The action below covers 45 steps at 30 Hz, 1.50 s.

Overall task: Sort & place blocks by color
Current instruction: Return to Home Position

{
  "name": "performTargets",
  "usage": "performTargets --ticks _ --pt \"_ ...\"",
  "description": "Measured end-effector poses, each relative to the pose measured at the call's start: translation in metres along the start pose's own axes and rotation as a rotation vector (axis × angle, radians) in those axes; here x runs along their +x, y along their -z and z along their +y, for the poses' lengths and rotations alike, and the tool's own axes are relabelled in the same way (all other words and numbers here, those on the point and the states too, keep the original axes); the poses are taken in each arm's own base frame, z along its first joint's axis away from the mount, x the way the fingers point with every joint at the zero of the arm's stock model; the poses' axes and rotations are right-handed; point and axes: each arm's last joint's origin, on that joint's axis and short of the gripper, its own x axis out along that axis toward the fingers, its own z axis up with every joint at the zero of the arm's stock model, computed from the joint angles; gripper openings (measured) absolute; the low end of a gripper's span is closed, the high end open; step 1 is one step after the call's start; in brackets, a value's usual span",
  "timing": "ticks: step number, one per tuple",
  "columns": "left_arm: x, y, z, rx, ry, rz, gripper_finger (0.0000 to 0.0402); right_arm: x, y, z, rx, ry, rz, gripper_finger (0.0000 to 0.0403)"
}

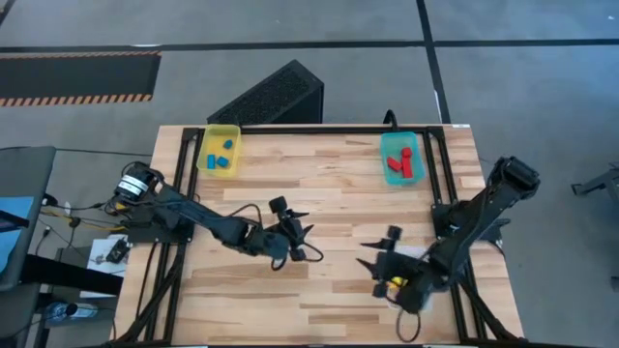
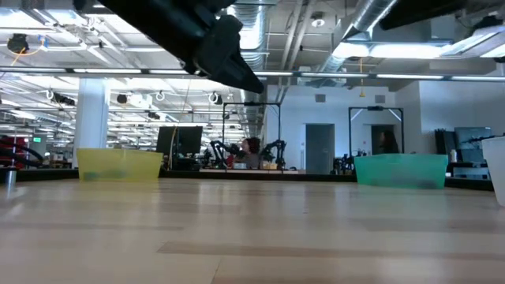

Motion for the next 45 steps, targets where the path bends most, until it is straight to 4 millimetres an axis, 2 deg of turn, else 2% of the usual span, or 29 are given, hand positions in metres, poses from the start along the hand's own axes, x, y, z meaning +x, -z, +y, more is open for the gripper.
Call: performTargets --ticks 2,6,9,12,16,18,20,24,27,33,39,45 --pt "0.006 -0.003 0.004 0.015 0.034 -0.005 0.0151 0.016 -0.008 0.000 -0.049 -0.036 0.011 0.0199" --pt "0.015 -0.006 0.011 0.022 0.110 -0.054 0.0135 0.047 -0.021 -0.015 -0.096 -0.110 0.061 0.0170" --pt "0.017 0.003 0.014 0.043 0.136 -0.156 0.0125 0.068 -0.027 -0.031 -0.123 -0.133 0.079 0.0144" --pt "0.020 0.019 0.024 0.032 0.160 -0.234 0.0115 0.092 -0.029 -0.048 -0.109 -0.239 0.006 0.0116" --pt "0.024 0.049 0.043 -0.042 0.180 -0.280 0.0104 0.122 -0.011 -0.077 -0.049 -0.482 -0.131 0.0083" --pt "0.021 0.063 0.055 -0.091 0.198 -0.314 0.0100 0.133 0.001 -0.094 0.007 -0.528 -0.160 0.0066" --pt "0.014 0.073 0.067 -0.128 0.228 -0.357 0.0096 0.136 0.009 -0.111 0.047 -0.519 -0.161 0.0051" --pt "-0.012 0.081 0.095 -0.197 0.225 -0.468 0.0086 0.124 0.015 -0.139 0.087 -0.464 -0.189 0.0020" --pt "-0.032 0.082 0.116 -0.232 0.164 -0.529 0.0076 0.102 0.017 -0.155 0.057 -0.438 -0.270 0.0006" --pt "-0.060 0.085 0.143 -0.274 0.105 -0.575 0.0051 0.064 0.038 -0.185 0.088 -0.351 -0.364 0.0023" --pt "-0.093 0.078 0.161 -0.354 0.111 -0.638 0.0027 0.035 0.053 -0.202 0.171 -0.299 -0.423 0.0034" --pt "-0.112 0.084 0.174 -0.341 0.069 -0.622 0.0014 0.018 0.053 -0.209 0.188 -0.284 -0.479 0.0026"
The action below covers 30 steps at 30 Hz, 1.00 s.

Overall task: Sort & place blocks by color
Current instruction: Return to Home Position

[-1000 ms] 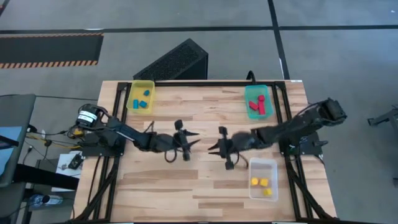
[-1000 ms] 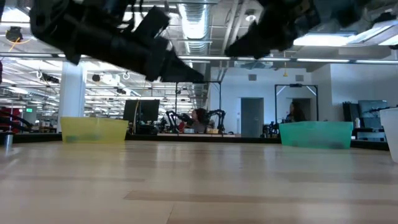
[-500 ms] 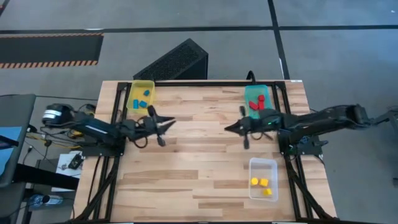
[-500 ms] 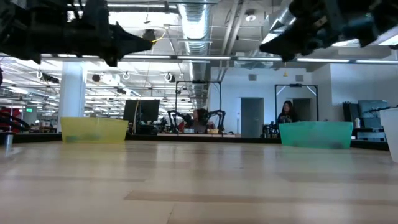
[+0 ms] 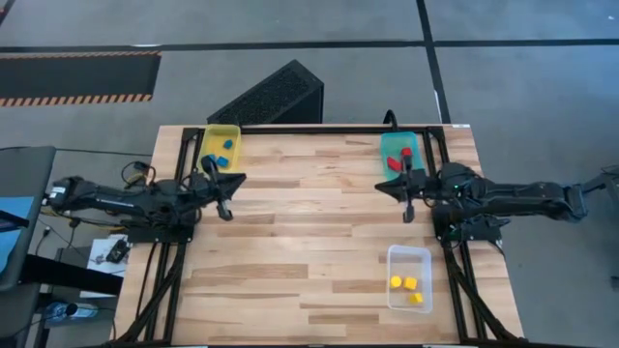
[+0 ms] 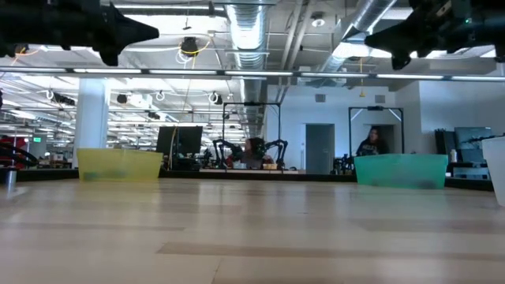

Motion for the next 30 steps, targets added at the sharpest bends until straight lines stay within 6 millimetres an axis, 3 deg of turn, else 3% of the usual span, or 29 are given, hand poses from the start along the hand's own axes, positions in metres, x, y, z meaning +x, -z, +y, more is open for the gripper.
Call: performTargets --ticks 12,23,30 --pt "-0.018 -0.002 0.009 -0.001 -0.007 0.037 0.0013 -0.039 -0.011 0.007 -0.001 -0.050 -0.101 0.0015" --pt "-0.026 0.006 0.011 0.029 0.034 0.123 0.0013 -0.046 0.009 0.008 0.034 -0.061 -0.016 0.0012" --pt "-0.028 0.013 0.011 0.048 0.065 0.185 0.0013 -0.048 0.025 0.008 0.045 -0.052 -0.091 0.0014"
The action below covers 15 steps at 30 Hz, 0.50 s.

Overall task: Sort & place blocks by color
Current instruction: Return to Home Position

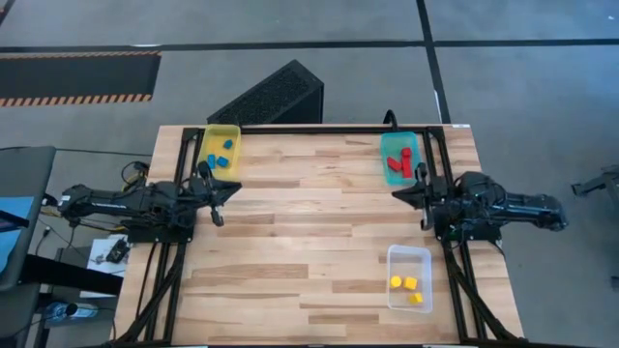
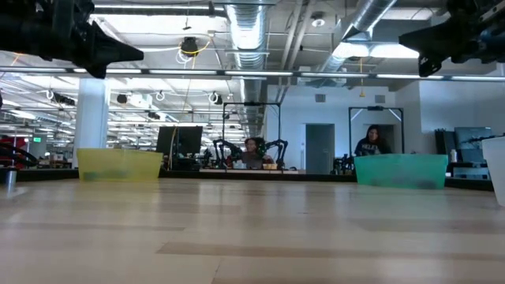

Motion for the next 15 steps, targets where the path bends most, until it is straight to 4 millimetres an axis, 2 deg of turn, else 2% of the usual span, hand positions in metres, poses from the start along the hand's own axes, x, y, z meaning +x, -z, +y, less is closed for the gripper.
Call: performTargets --ticks 5,8,10,15 --pt "-0.004 0.003 0.002 -0.002 -0.028 0.029 0.0013 -0.011 0.004 -0.001 0.043 0.020 0.019 0.0011" --pt "-0.007 0.005 0.004 -0.027 -0.030 0.035 0.0013 -0.010 0.009 -0.001 0.086 0.026 0.059 0.0013" --pt "-0.008 0.005 0.004 -0.048 -0.030 0.003 0.0013 -0.007 0.010 -0.001 0.091 0.019 0.013 0.0014" --pt "-0.007 0.024 0.002 -0.071 -0.014 -0.061 0.0013 -0.001 0.029 -0.002 0.109 0.008 -0.039 0.0012"
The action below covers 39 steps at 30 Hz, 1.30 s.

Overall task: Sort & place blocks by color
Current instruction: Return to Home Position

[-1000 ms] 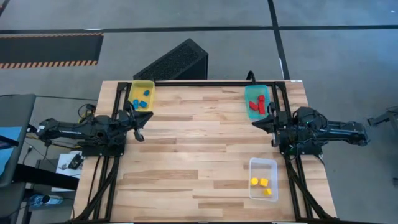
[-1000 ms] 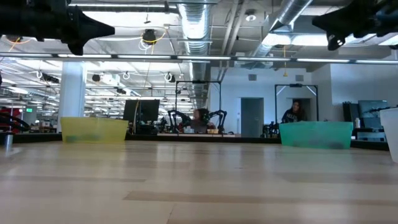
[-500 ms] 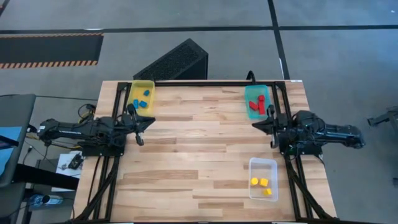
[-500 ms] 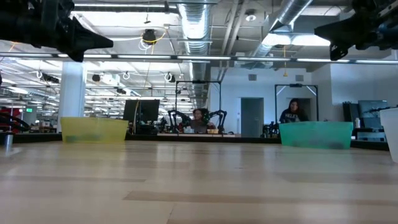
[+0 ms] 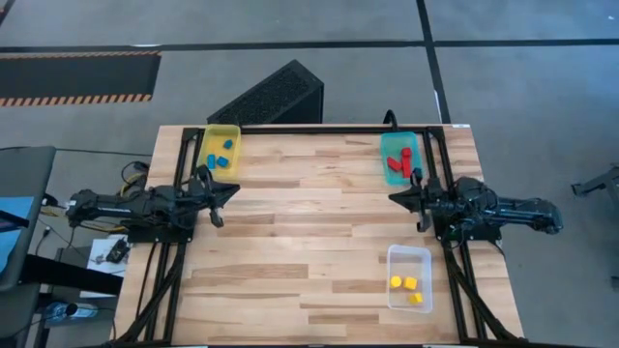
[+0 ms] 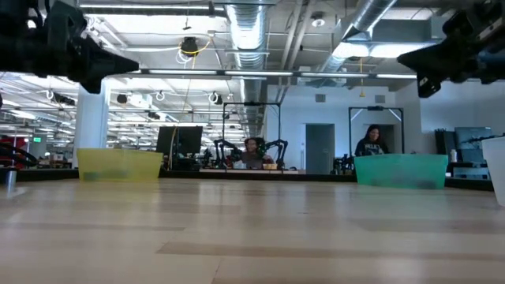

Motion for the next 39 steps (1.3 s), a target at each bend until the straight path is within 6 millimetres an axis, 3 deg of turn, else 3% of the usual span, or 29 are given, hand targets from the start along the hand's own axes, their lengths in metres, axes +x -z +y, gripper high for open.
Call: performTargets --ticks 3,8,18,39 --pt "0.000 0.011 0.000 -0.004 -0.012 0.021 0.0013 0.002 0.014 -0.002 0.031 0.006 0.032 0.0010" --pt "0.000 0.012 0.001 -0.007 -0.015 0.031 0.0013 0.002 0.017 -0.002 0.056 0.006 0.052 0.0013" --pt "0.002 0.017 -0.001 -0.008 0.005 0.079 0.0013 0.002 0.017 -0.007 -0.031 0.203 0.026 0.0025" --pt "0.002 0.017 -0.001 -0.017 0.004 0.080 0.0013 0.002 0.018 -0.008 -0.033 0.207 0.034 0.0028"
